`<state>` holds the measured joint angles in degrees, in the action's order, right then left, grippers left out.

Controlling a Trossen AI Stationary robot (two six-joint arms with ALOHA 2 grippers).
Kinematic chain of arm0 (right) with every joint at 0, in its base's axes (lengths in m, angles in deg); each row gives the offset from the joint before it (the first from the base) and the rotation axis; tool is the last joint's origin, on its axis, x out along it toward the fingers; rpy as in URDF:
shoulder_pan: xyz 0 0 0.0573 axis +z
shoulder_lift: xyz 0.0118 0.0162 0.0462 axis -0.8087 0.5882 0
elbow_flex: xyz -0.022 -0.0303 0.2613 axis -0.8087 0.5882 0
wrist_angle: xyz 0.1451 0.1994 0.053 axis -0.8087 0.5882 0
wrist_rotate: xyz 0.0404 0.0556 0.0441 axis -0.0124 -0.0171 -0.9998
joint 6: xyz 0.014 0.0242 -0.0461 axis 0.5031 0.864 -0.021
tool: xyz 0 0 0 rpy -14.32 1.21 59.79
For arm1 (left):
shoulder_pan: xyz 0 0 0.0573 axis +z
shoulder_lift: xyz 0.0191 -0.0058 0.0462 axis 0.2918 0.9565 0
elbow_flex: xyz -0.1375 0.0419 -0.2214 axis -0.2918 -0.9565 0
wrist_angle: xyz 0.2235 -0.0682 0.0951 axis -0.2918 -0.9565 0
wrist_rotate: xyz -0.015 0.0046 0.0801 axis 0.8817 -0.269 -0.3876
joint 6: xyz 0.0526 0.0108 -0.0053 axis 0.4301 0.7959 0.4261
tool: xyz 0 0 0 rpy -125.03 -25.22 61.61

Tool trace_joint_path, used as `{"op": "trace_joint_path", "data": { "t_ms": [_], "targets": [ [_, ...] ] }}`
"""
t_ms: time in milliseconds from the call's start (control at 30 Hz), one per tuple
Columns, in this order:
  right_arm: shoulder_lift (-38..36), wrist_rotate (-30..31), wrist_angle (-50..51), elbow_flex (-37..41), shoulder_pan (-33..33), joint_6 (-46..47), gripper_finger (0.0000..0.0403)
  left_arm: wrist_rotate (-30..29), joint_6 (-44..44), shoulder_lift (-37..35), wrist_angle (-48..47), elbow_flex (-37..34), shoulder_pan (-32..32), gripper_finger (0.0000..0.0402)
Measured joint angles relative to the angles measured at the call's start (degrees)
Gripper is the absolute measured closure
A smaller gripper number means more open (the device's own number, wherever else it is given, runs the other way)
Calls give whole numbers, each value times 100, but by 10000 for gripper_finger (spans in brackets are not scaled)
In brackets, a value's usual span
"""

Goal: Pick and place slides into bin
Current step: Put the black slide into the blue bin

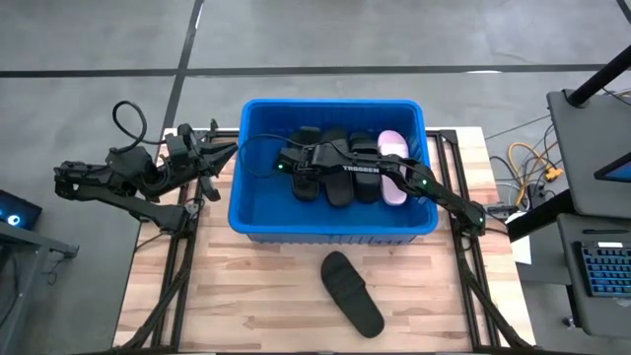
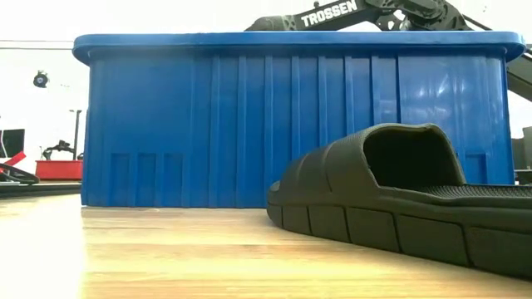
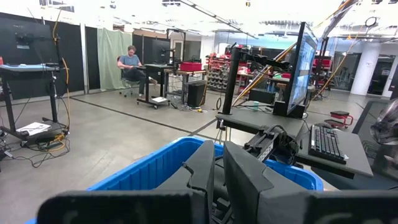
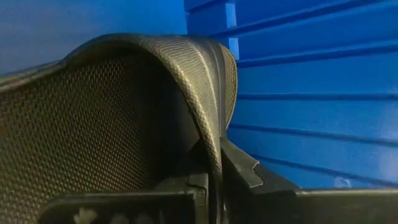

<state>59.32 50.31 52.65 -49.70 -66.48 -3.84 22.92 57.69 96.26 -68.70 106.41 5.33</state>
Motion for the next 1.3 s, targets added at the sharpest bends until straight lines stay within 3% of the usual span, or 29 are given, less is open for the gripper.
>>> {"op": "trace_joint_path", "data": {
  "t_ms": [167, 1000, 1300],
  "targets": [
    [0, -90, -37, -2, 0, -348, 368, 0, -7, 0, 0, 0, -2, 381],
    [-30, -244, -15, 0, 15, -363, 119, 0, -9, 0, 48, 0, -1, 381],
    [-202, -291, 5, -2, 55, -424, 63, 0, -9, 52, 62, 0, -1, 381]
  ]
}}
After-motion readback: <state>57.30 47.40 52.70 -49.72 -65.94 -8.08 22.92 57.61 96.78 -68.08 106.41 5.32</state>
